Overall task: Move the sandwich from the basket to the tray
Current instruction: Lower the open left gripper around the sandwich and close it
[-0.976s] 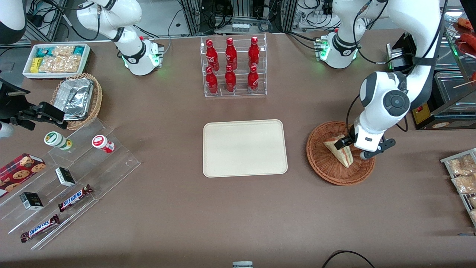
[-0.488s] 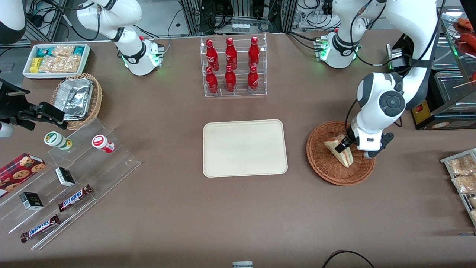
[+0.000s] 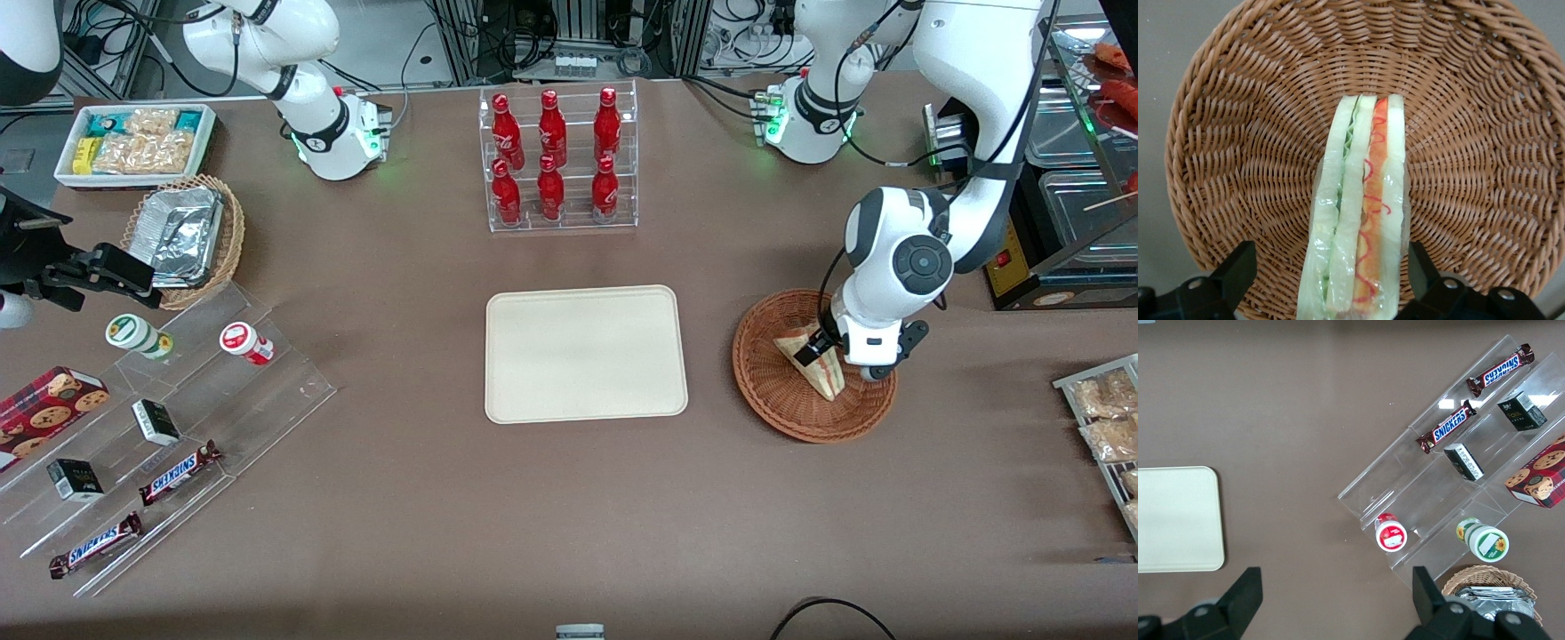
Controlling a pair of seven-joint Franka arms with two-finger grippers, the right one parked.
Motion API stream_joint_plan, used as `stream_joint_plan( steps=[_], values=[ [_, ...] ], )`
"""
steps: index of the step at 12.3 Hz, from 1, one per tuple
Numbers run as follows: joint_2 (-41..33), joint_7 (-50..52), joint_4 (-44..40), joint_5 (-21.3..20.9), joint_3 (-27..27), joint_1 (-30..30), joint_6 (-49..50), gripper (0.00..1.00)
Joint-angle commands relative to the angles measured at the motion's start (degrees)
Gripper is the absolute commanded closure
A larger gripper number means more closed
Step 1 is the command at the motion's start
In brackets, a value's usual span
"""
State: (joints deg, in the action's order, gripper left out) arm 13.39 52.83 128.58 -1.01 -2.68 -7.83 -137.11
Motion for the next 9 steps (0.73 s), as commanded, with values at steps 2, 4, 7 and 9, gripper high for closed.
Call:
stream_joint_plan(
  steps=[2,4,7,9],
  values=[
    [1.2,0.9,-0.2,0.6,0.1,-0.7,-0.9,0.46],
    [1.2,0.4,-1.1,0.6,0.1,-0.7,-0.3,0.85],
    [1.2,-0.1,-5.6,0.5,0.1,-0.6,5.7,0.90],
    [1.3,-6.4,-10.3,0.5,0.2,-0.6,12.3,0.92]
  ],
)
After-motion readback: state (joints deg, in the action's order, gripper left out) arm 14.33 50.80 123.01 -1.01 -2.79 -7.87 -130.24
